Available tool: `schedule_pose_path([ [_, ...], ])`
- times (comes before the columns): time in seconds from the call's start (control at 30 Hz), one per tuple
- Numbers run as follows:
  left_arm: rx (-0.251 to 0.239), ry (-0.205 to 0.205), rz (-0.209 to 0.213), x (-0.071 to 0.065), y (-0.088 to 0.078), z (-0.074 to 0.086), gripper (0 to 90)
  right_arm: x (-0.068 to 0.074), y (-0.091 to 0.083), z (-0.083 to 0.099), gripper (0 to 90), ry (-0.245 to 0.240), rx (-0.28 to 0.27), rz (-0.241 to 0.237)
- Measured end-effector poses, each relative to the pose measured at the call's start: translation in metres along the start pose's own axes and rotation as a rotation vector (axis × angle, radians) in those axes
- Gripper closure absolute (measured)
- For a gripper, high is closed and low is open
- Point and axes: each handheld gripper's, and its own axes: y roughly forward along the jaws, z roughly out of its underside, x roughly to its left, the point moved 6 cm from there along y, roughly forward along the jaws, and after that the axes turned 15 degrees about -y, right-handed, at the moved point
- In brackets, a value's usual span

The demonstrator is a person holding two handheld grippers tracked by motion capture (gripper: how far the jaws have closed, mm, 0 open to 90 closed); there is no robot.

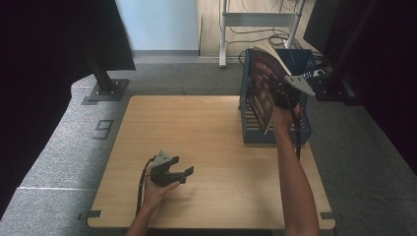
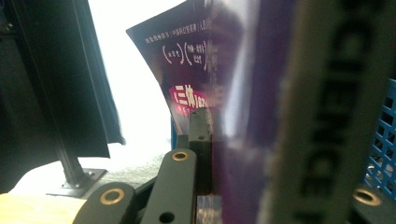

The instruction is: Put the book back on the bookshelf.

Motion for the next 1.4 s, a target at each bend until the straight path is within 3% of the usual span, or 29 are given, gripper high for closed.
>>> schedule_pose_path([
  [0.43, 0.007, -0.011, -0.003, 0.002, 0.0, 0.0, 20.3, 0.001, 0.01, 0.003, 81.4, 0.027, 0.0, 0.005],
  [1.4, -0.005, -0.027, -0.005, 0.008, -0.002, -0.001, 20.9, 0.004, 0.037, 0.011, 81.3, 0.007, 0.012, 0.034],
])
